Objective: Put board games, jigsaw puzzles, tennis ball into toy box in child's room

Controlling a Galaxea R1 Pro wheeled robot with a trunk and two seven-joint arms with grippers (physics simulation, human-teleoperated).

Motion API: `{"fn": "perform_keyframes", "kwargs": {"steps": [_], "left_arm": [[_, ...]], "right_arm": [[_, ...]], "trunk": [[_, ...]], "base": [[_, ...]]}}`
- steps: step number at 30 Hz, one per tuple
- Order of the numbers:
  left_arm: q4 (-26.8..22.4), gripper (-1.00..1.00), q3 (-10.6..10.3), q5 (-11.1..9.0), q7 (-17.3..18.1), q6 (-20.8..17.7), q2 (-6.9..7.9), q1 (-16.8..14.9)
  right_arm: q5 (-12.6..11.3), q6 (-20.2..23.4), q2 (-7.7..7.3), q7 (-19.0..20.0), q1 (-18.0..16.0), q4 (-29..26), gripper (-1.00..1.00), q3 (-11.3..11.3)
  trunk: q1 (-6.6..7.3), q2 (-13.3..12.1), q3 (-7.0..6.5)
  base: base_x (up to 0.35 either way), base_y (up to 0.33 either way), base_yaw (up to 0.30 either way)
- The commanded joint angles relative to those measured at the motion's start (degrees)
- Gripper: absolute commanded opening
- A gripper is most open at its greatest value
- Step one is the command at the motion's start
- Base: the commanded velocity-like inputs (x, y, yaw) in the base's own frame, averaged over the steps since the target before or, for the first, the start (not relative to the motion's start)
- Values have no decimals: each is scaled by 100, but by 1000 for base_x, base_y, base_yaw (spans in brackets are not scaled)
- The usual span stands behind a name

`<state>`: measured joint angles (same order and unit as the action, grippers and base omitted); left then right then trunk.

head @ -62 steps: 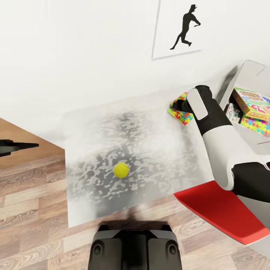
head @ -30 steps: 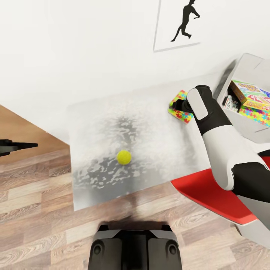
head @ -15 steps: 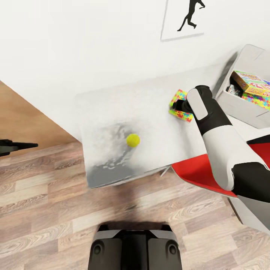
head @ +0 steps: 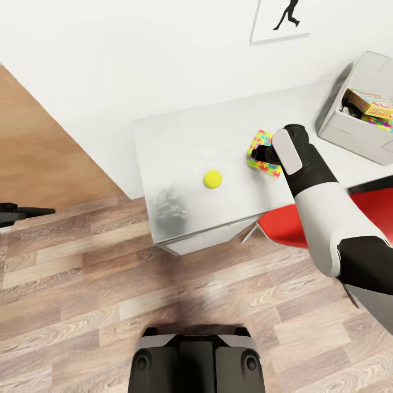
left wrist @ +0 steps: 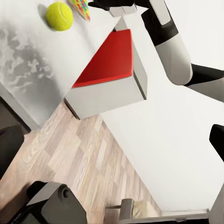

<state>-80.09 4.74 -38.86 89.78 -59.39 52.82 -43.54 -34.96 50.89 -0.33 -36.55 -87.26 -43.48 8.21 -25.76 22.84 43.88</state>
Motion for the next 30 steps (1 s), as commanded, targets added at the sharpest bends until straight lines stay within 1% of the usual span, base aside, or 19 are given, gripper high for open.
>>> {"fn": "perform_keyframes", "kwargs": {"steps": [1,11,16,20,30], "left_arm": [[2,100,-5,1,22,-61,2,-5],[2,100,0,1,22,-61,8,-5],[2,100,0,-15,22,-61,8,-5],[2,100,0,-15,22,-61,15,-5],[2,100,-8,-19,22,-61,9,-5]], "right_arm": [[-212,-27,-2,-43,-2,464,100,14],[-208,-27,-2,-43,-2,464,100,16],[-210,-26,-6,-42,-3,464,100,14],[-210,-26,-3,-44,-2,464,100,14],[-211,-21,-10,-41,-2,464,100,14]], "trunk": [[-2,8,8],[-2,8,8],[-2,8,8],[-2,8,8],[-2,8,8]], "base": [[-265,192,0],[-242,170,0],[-62,27,0],[-184,3,0],[-95,0,0]]}}
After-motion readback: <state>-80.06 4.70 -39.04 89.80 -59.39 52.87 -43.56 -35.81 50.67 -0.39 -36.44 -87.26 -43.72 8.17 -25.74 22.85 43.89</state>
